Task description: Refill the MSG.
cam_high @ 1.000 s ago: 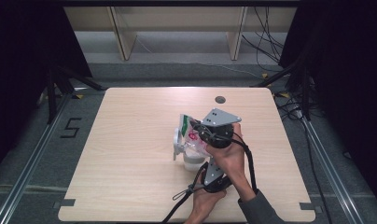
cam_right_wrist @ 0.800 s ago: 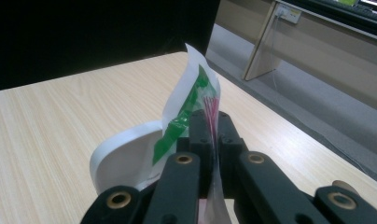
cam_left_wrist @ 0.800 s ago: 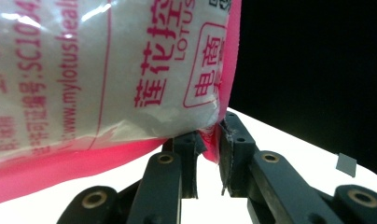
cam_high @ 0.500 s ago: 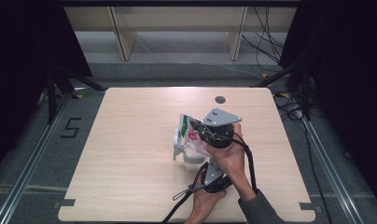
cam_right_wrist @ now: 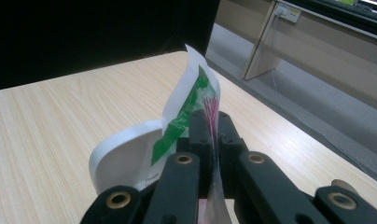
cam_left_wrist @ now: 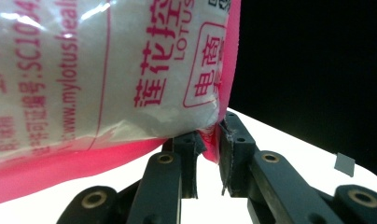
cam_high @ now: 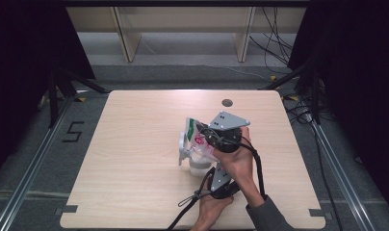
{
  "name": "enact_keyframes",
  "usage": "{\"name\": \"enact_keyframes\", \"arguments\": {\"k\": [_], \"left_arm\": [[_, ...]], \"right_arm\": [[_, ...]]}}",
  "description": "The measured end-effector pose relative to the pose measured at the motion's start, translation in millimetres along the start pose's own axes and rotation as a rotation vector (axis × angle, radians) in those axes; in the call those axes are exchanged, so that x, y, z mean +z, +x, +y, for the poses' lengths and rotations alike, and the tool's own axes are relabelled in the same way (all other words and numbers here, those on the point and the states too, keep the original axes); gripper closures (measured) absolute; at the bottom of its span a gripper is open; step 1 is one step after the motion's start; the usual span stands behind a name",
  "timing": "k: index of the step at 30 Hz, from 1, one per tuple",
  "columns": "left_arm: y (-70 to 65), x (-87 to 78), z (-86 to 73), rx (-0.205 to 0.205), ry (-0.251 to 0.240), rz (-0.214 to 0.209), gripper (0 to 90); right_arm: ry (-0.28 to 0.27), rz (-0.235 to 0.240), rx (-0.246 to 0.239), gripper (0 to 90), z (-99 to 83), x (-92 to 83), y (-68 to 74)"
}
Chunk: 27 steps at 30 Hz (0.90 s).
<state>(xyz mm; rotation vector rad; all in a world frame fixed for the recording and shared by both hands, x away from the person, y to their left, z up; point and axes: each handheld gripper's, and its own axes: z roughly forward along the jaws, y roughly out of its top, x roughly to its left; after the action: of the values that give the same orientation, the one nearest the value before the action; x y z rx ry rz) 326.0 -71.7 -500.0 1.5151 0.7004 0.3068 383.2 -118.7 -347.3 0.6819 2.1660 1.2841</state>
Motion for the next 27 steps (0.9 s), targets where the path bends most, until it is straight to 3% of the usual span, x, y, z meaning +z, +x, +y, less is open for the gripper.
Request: {"name": "enact_keyframes", "arguments": {"k": [7,10,11,15,19,22,24,25,27], "left_arm": [[0.0,0.4,-0.1,0.000,0.000,-0.005,78.0],[-0.2,-0.4,0.0,0.002,0.000,0.011,78.0],[0.1,0.3,0.1,0.000,-0.001,-0.006,78.0],[-0.2,-0.7,0.3,0.004,0.002,0.010,78.0],[-0.4,-1.0,0.5,0.005,0.001,0.010,78.0],[0.1,-0.7,0.6,0.002,0.001,0.008,78.0],[-0.4,-0.9,0.7,0.000,-0.001,0.009,78.0],[6.4,-6.0,2.0,0.093,0.078,0.023,78.0],[6.4,-4.6,1.8,0.077,0.065,0.007,78.0]], "right_arm": [[-0.008,-0.002,0.005,89.0,-0.4,0.8,0.2],[-0.009,-0.002,0.003,89.0,-0.3,0.9,0.3],[-0.010,-0.004,0.006,89.0,-0.3,0.7,0.0],[-0.006,-0.004,0.001,89.0,0.0,0.1,-0.3],[0.005,0.013,0.014,89.0,0.1,-0.3,0.8],[-0.010,-0.003,0.002,89.0,0.0,-0.1,-0.3],[0.003,0.012,0.014,89.0,0.1,-0.4,0.5],[-0.001,0.006,0.002,89.0,0.3,-0.7,-0.6],[0.003,0.010,0.020,89.0,0.1,-0.8,0.4]]}}
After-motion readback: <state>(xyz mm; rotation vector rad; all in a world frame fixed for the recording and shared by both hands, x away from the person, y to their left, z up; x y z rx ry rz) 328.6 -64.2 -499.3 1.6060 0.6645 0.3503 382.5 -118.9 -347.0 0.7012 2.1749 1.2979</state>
